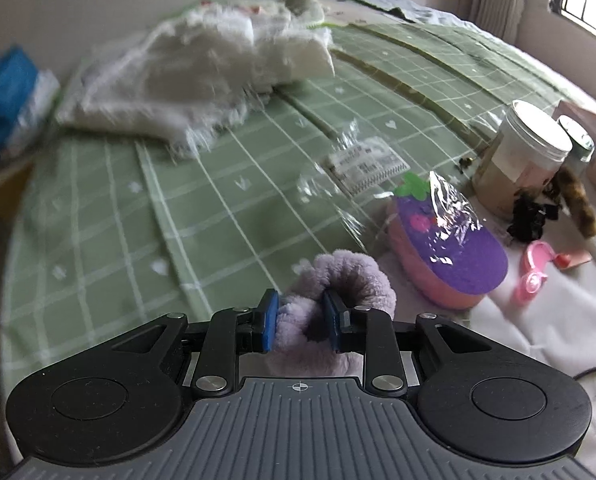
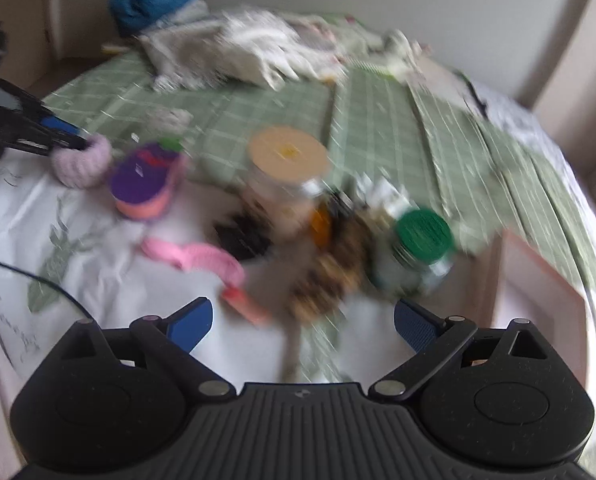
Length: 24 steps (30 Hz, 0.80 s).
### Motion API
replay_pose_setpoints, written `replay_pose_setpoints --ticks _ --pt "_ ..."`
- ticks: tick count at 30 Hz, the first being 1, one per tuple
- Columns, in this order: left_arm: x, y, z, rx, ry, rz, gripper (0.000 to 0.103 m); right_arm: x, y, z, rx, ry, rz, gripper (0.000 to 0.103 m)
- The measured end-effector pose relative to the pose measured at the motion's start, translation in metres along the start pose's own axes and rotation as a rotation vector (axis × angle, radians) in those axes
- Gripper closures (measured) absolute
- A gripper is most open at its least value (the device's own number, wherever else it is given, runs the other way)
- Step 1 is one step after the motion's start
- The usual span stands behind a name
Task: Organize soft objects
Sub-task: 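Carry the scrunchie in the left gripper while the right gripper grasps the bagged purple sponge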
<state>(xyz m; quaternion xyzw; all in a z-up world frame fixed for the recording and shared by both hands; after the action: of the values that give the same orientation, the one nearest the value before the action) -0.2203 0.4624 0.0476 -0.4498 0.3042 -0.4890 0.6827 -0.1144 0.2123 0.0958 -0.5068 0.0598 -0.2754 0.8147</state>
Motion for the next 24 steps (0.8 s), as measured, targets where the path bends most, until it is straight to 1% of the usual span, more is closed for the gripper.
replay_pose_setpoints --ticks 2,4,5,6,7,9,11,14,16,18,20,22,24 --pt "-0.004 0.008 -0.004 -0.041 -0.027 -0.036 0.074 -0.019 0.007 0.013 0.044 -0.012 0.053 0.005" --pt "-0.007 0.013 -0.008 -0.063 -0.047 -0.069 0.072 -0.037 0.02 0.03 0.078 -0.016 0.104 0.005" --pt "-0.009 0.013 -0.009 -0.063 -0.057 -0.077 0.072 -0.046 0.029 0.039 0.085 -0.015 0.13 0.005" --pt "-0.011 0.013 -0.01 -0.053 -0.069 -0.076 0.074 -0.056 0.038 0.049 0.087 -0.01 0.155 0.005" --pt "-0.012 0.01 -0.012 -0.04 -0.086 -0.073 0.078 -0.065 0.048 0.059 0.085 -0.003 0.181 0.005" --pt "-0.018 0.007 -0.012 -0.018 -0.13 -0.068 0.08 -0.081 0.068 0.078 0.068 0.003 0.236 0.005" --pt "-0.025 0.006 -0.013 -0.009 -0.186 -0.084 0.081 -0.094 0.088 0.093 0.048 0.006 0.256 0.005" --pt "-0.032 0.007 -0.018 -0.009 -0.249 -0.119 0.082 -0.106 0.113 0.108 0.021 0.013 0.243 0.005" --pt "-0.034 0.008 -0.02 -0.008 -0.274 -0.135 0.082 -0.107 0.119 0.107 0.023 0.011 0.258 0.005" --pt "-0.035 0.009 -0.022 -0.006 -0.312 -0.144 0.082 -0.108 0.121 0.102 0.019 -0.025 0.253 0.005" --pt "-0.035 0.006 -0.023 -0.002 -0.362 -0.167 0.082 -0.104 0.121 0.094 -0.011 -0.054 0.241 0.005" --pt "-0.033 -0.001 -0.022 0.013 -0.411 -0.197 0.083 -0.095 0.113 0.082 -0.027 -0.047 0.264 0.005" --pt "-0.029 -0.012 -0.021 0.038 -0.454 -0.208 0.083 -0.087 0.099 0.065 -0.002 -0.055 0.283 0.005"
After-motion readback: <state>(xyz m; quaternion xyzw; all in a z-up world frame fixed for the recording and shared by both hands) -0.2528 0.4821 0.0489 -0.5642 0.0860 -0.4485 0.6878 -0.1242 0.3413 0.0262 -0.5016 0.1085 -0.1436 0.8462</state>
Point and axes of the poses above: each gripper's, at about its wrist camera, not at the fingertips, and y roughly the way its jaws point, x to its right, z to its top, the point moved 2 cm from there along y, roughly the way its jaws point, and after that the axes turned 12 degrees about -x, right-handed, at the moved point
